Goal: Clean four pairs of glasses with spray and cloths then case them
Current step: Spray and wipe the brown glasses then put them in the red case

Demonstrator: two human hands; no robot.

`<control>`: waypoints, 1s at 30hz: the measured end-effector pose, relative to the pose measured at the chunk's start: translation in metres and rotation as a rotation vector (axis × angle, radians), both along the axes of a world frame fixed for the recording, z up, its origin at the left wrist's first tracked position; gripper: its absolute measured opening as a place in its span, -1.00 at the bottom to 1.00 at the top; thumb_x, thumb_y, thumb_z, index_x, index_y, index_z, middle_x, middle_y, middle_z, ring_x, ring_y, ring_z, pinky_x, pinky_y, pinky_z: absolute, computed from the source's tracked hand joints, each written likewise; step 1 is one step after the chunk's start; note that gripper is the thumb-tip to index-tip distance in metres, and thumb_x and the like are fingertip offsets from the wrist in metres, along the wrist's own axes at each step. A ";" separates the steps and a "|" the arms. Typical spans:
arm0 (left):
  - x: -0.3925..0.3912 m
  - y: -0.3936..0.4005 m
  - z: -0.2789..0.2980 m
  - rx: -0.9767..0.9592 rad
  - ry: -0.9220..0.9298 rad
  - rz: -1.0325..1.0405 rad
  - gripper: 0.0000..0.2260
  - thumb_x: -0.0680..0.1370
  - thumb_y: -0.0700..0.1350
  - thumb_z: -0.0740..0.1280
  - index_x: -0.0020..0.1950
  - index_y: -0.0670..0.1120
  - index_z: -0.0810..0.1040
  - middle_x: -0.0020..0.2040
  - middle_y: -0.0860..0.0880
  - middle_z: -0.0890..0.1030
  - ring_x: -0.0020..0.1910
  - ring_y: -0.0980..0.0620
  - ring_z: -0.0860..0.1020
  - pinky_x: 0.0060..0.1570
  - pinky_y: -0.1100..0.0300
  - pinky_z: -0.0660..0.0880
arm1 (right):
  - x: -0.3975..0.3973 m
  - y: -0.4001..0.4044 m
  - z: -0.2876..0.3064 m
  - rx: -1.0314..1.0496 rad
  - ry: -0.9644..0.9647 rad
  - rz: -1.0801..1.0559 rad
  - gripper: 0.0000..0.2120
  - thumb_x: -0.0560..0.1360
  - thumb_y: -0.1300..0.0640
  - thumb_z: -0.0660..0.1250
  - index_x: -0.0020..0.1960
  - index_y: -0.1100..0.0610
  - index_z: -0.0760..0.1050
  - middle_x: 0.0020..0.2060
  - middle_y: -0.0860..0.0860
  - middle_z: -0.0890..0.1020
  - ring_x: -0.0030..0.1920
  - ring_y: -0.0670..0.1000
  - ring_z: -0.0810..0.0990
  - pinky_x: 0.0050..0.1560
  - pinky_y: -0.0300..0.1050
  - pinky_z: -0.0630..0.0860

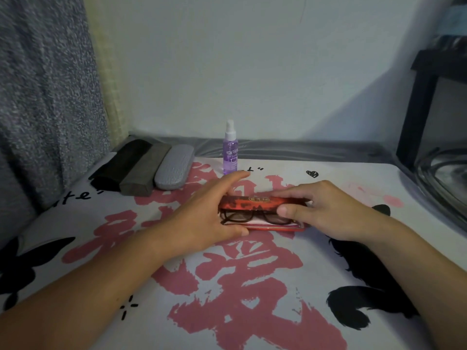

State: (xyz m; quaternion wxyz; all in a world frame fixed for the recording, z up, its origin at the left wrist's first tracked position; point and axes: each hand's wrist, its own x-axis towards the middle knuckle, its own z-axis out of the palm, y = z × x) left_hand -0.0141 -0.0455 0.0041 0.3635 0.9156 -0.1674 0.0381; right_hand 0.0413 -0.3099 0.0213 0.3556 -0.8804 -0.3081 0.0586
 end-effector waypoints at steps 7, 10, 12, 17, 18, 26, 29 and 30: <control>0.001 -0.003 0.000 0.027 -0.042 0.026 -0.04 0.35 0.17 0.59 0.48 0.52 -0.02 0.45 0.29 0.16 0.45 0.22 0.21 0.40 0.14 0.28 | 0.002 0.009 -0.005 0.138 -0.030 -0.168 -0.71 0.54 -0.27 0.10 -0.17 -0.16 0.48 -0.31 -0.40 0.57 -0.23 -0.28 0.51 -0.19 -0.36 0.34; 0.004 -0.001 -0.003 0.050 -0.044 0.052 -0.12 0.39 0.21 0.54 0.52 0.46 0.03 0.41 0.32 0.18 0.39 0.28 0.21 0.36 0.21 0.25 | 0.006 0.009 -0.005 0.223 -0.119 -0.285 -0.76 0.64 -0.16 0.15 0.04 -0.07 0.52 -0.08 -0.21 0.64 -0.07 -0.17 0.57 -0.04 -0.25 0.47; 0.008 0.002 -0.003 0.057 -0.053 0.086 -0.13 0.41 0.21 0.53 0.53 0.45 0.03 0.38 0.32 0.18 0.36 0.29 0.22 0.34 0.23 0.25 | 0.007 0.005 0.004 0.357 -0.139 -0.406 -0.81 0.66 -0.05 0.20 0.01 0.01 0.51 -0.12 -0.05 0.61 -0.15 -0.02 0.56 -0.23 -0.27 0.49; 0.012 0.005 -0.003 0.060 -0.017 0.092 -0.05 0.44 0.18 0.51 0.55 0.44 -0.14 0.40 0.33 0.09 0.39 0.32 0.08 0.39 0.22 0.15 | 0.007 -0.011 0.009 0.290 0.056 -0.252 -0.86 0.58 0.16 0.40 -0.15 0.10 0.66 -0.30 -0.03 0.67 -0.30 -0.04 0.55 -0.17 -0.13 0.58; 0.012 0.006 -0.003 0.059 -0.016 0.085 -0.05 0.44 0.20 0.50 0.53 0.47 -0.16 0.45 0.31 0.09 0.41 0.31 0.07 0.42 0.17 0.15 | 0.007 -0.011 0.005 0.179 0.053 -0.191 -0.89 0.56 0.20 0.43 -0.12 0.07 0.69 -0.23 -0.02 0.72 -0.24 -0.02 0.63 -0.07 -0.08 0.58; 0.016 0.016 -0.005 0.003 -0.033 0.027 -0.10 0.44 0.11 0.55 0.48 0.55 -0.03 0.44 0.28 0.24 0.43 0.29 0.24 0.37 0.27 0.24 | 0.010 -0.003 -0.005 0.079 0.048 -0.219 -0.82 0.49 0.28 0.46 -0.09 0.00 0.72 -0.25 -0.02 0.73 -0.18 0.04 0.68 -0.07 -0.13 0.55; 0.019 0.019 -0.005 -0.024 -0.021 0.019 -0.11 0.43 0.06 0.57 0.52 0.48 0.05 0.46 0.28 0.25 0.44 0.31 0.26 0.42 0.23 0.26 | 0.009 0.002 -0.006 0.063 0.046 -0.248 -0.83 0.50 0.26 0.46 -0.09 0.00 0.71 -0.29 -0.07 0.71 -0.27 -0.10 0.63 -0.15 -0.25 0.52; 0.019 0.019 -0.006 -0.029 -0.025 0.020 -0.11 0.43 0.04 0.57 0.53 0.46 0.07 0.46 0.26 0.27 0.44 0.30 0.27 0.44 0.20 0.28 | 0.009 0.003 -0.006 0.058 0.040 -0.255 -0.82 0.50 0.26 0.45 -0.10 -0.01 0.71 -0.29 -0.08 0.71 -0.28 -0.13 0.62 -0.17 -0.28 0.50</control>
